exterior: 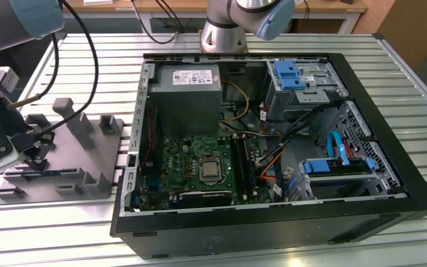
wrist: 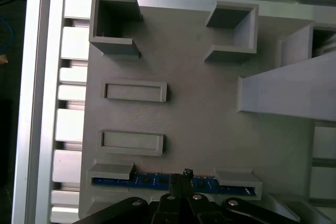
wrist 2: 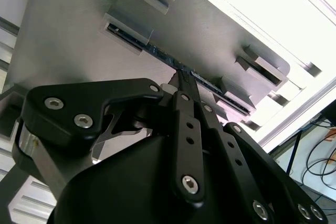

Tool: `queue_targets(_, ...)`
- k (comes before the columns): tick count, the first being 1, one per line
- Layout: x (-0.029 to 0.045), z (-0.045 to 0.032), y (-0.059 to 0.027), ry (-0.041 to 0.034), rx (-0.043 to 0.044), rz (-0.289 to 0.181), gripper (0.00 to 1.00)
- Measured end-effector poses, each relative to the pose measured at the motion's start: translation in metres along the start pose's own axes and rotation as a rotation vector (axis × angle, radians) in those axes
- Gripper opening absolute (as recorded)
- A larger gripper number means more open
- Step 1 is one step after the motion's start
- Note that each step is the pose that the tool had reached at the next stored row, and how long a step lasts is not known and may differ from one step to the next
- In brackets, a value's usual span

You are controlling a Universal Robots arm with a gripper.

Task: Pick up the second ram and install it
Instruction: 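Pick up the second ram and move it above second insertion slot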

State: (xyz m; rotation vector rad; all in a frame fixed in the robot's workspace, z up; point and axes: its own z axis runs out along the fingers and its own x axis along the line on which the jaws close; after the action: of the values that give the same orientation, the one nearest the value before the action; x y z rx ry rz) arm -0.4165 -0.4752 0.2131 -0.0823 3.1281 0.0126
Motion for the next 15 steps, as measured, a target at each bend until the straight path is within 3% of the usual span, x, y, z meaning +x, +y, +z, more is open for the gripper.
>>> queue_targets(6, 0.0, 0.0003, 0.0, 0.0, 0.0, -0.006, 0.1)
queue_targets(15, 0.0, 0.0007, 0.0, 0.0012, -0.0021, -0.165, 0.1)
